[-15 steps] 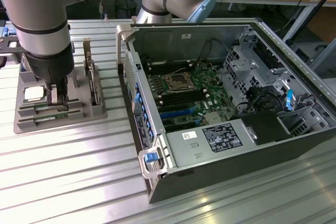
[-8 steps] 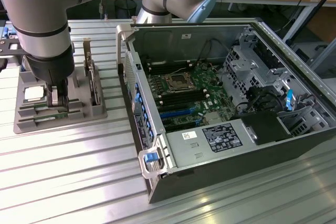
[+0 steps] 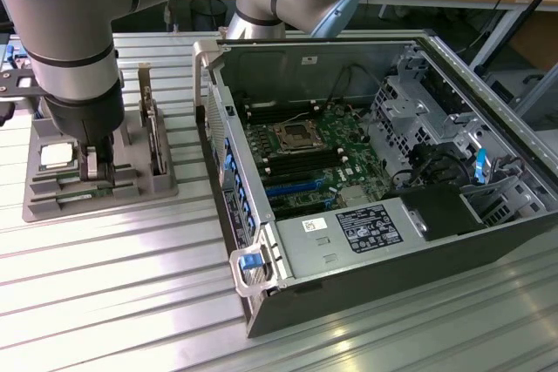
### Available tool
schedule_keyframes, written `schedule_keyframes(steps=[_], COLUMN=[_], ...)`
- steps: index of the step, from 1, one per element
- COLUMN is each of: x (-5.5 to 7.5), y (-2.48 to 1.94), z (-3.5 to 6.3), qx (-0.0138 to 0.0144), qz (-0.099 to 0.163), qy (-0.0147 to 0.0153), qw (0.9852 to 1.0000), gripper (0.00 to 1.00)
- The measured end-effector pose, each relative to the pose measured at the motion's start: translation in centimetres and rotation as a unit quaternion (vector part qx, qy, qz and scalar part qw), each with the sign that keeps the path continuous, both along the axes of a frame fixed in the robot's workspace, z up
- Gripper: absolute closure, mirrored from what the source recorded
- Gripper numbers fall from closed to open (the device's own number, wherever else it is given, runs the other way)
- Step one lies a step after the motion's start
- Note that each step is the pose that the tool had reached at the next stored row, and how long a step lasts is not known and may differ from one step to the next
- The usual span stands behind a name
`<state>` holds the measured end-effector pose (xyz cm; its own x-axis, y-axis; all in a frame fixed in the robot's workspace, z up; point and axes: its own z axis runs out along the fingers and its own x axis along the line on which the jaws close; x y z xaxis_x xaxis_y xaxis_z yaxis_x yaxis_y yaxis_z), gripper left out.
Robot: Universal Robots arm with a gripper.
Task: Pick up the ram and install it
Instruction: 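Pick up the ram and move it above insertion slot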
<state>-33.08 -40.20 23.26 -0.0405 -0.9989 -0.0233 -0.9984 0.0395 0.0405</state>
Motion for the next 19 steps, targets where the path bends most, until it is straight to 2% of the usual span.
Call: schedule_keyframes(steps=[19], x=[0.0], y=[-0.06], z=[-1.14], qx=[0.0000], qz=[0.000], qy=[0.0000], qw=[1.0000], gripper=[0.70])
